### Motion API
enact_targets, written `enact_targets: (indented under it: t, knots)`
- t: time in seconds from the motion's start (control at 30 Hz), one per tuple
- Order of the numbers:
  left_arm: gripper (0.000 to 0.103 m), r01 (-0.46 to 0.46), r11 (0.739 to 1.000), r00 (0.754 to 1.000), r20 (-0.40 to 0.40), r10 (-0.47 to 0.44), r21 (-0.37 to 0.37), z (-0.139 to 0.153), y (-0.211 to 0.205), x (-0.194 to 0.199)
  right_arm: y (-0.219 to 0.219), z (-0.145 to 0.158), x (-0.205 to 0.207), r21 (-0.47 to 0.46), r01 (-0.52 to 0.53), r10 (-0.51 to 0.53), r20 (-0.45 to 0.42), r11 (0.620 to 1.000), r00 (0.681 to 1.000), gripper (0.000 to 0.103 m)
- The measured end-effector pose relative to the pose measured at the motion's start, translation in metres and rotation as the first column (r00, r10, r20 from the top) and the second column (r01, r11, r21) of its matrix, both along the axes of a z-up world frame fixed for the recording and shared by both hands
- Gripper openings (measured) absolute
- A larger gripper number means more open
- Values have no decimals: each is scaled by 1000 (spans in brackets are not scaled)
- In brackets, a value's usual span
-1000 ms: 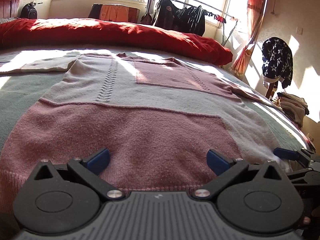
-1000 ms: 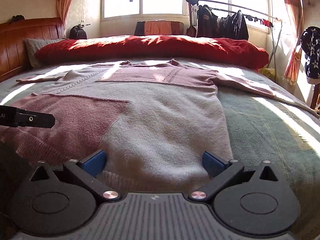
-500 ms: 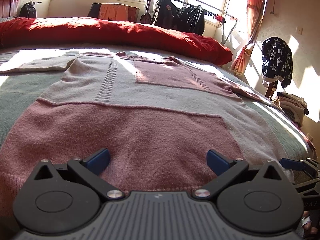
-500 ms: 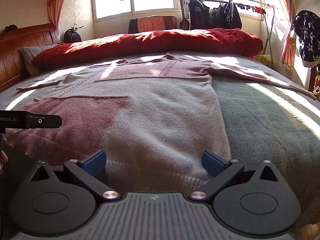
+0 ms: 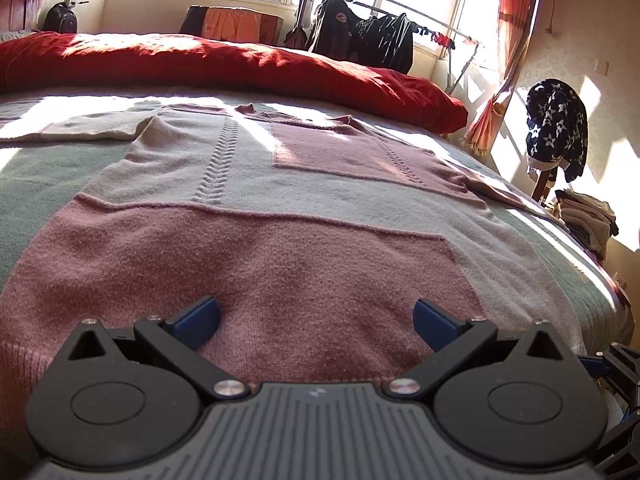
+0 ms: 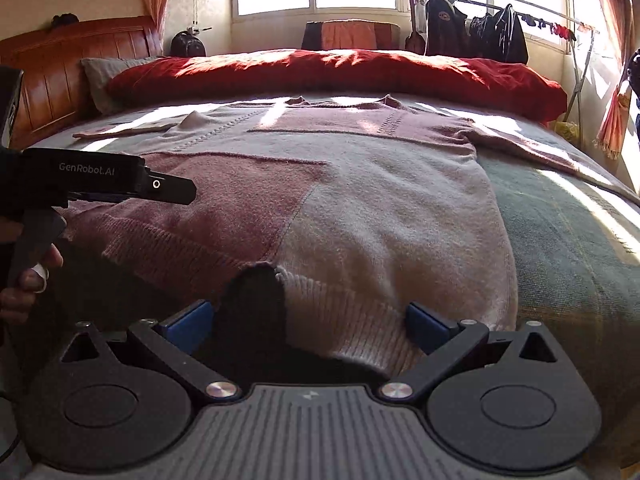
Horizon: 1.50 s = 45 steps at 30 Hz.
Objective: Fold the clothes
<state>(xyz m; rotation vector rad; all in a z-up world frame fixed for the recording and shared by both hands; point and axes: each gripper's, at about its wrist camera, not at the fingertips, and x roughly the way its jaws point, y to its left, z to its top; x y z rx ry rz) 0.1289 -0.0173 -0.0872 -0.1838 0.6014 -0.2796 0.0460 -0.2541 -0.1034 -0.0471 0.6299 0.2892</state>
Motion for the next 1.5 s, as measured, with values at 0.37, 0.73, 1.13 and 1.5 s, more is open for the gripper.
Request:
enact_targets:
  t: [0.37, 0.73, 1.13, 1.5]
  knots:
    - [102, 24, 994, 1000, 1, -24, -102, 0, 16, 1, 25, -11, -1, 6, -138, 137, -152, 990, 979, 103]
    - [102, 33, 987, 999, -4, -34, -156, 0, 23, -1, 13, 67, -23, -16, -95, 96, 178, 995, 979, 103]
    - [102, -8, 1000, 999, 52, 9, -28, 22, 19, -14, 30, 29, 39, -56, 7, -1, 101, 998, 995, 103]
    - [102, 46, 989, 999, -9, -45, 143, 1, 4, -26, 29, 0, 47, -3, -18, 18, 50, 1000, 999, 103]
